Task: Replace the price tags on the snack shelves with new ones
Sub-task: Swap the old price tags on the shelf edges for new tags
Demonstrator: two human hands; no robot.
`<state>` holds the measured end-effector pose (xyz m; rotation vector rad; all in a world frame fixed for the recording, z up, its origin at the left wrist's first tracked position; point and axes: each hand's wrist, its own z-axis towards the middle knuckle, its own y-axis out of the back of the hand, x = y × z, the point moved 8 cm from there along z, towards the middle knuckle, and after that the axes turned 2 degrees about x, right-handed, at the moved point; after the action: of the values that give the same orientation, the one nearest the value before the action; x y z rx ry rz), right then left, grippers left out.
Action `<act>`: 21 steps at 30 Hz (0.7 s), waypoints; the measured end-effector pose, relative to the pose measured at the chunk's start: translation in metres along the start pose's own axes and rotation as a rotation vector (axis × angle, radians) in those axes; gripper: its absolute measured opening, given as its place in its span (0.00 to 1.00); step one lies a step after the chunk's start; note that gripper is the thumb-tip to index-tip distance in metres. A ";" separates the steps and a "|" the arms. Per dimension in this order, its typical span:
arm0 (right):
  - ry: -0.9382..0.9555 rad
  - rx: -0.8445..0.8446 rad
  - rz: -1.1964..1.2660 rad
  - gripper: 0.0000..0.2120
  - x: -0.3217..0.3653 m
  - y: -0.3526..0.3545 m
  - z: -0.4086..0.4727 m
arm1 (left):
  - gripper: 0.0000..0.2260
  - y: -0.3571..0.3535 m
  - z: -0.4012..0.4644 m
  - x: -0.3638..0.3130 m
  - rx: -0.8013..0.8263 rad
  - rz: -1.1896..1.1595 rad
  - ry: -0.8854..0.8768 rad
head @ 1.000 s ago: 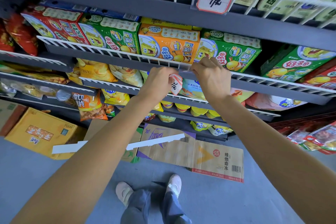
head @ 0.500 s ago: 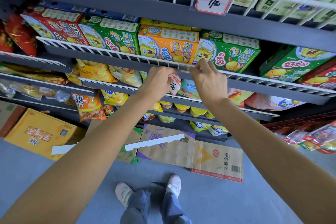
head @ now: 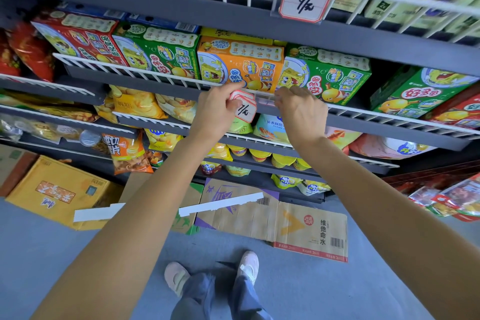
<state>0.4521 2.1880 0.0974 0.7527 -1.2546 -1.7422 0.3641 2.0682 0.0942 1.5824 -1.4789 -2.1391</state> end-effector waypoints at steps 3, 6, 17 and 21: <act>-0.047 -0.007 0.066 0.14 -0.002 0.000 0.001 | 0.19 -0.008 0.001 0.002 0.020 0.000 0.009; -0.083 -0.037 0.065 0.13 -0.004 0.002 0.001 | 0.17 -0.010 0.004 0.005 0.025 0.012 0.031; -0.197 -0.077 0.206 0.08 -0.010 0.003 0.002 | 0.17 0.002 0.003 0.001 -0.029 -0.043 0.046; -0.126 -0.101 0.156 0.14 -0.001 0.010 0.004 | 0.14 0.017 -0.008 0.004 -0.135 -0.214 0.067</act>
<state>0.4517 2.1891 0.1077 0.4803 -1.2636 -1.7322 0.3610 2.0518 0.1038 1.8144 -1.1652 -2.2164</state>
